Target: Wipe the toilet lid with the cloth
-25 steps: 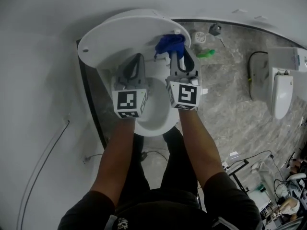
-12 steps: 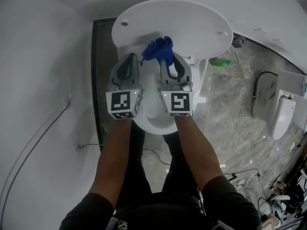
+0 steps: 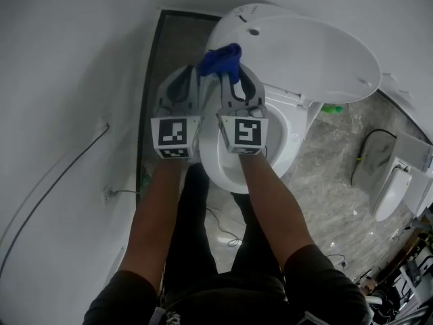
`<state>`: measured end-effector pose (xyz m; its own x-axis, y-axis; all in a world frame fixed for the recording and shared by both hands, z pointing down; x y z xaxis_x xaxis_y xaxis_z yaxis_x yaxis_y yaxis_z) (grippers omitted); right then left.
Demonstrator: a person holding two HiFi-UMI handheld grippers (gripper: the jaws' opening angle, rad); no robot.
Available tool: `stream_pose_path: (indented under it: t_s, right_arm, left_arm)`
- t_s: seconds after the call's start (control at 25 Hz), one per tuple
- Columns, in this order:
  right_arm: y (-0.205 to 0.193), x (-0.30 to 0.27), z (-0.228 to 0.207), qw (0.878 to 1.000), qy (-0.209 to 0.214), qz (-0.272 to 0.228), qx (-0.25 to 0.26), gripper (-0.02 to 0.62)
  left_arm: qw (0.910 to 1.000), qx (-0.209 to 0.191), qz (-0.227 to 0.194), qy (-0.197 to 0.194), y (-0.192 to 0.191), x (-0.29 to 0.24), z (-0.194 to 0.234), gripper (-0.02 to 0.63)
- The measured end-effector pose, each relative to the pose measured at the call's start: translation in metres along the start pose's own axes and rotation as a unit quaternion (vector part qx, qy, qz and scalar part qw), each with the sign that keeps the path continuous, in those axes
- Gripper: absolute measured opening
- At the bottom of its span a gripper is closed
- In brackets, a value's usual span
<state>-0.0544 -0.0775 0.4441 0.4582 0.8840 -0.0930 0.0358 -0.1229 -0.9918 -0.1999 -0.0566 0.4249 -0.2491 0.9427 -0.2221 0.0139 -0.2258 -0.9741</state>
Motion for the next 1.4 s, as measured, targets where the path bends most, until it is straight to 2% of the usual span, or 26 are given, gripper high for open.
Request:
stream_pose_path:
  t_s: [0.12,0.28,0.76,1.0,1.12,1.4]
  right_arm:
    - [-0.003,-0.007,-0.002,1.0,-0.012,-0.007,-0.007,0.071]
    - [-0.006,-0.007,-0.01,1.0,-0.02,-0.013,0.016,0.071]
    - [-0.009,0.027,-0.074,0.995,-0.095,0.01,0.041,0.071]
    - [-0.007,0.059,-0.124,0.988,-0.146,0.001,0.046,0.071]
    - [-0.009,0.077,-0.147,0.984,-0.174,-0.001,0.048,0.071]
    - [-0.012,0.123,-0.195,0.968,-0.247,0.0,0.049,0.071]
  left_arm:
    - [1.0,0.003,-0.002,-0.006,-0.002,-0.003,0.0,0.011]
    - [0.9999,0.01,-0.001,-0.013,-0.007,-0.008,-0.009,0.011]
    - [0.9977,0.016,0.005,-0.066,-0.011,-0.037,-0.067,0.011]
    - [0.9947,0.006,0.006,-0.102,-0.006,-0.054,-0.106,0.011]
    - [0.9927,0.015,0.009,-0.12,-0.009,-0.057,-0.126,0.011]
    - [0.9875,0.018,0.007,-0.156,-0.007,-0.064,-0.176,0.011]
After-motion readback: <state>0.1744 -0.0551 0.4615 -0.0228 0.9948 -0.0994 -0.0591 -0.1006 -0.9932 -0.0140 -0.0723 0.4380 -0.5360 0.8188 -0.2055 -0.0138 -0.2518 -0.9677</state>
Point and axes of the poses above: the fingertips, and each gripper's own axes: x backward along the fingers, z to its left, y out of its top, the point moved 9 cm from there along x, backward along the fingers, and after that the axes turned 9 degrees about -z, right-handed, at the moved point
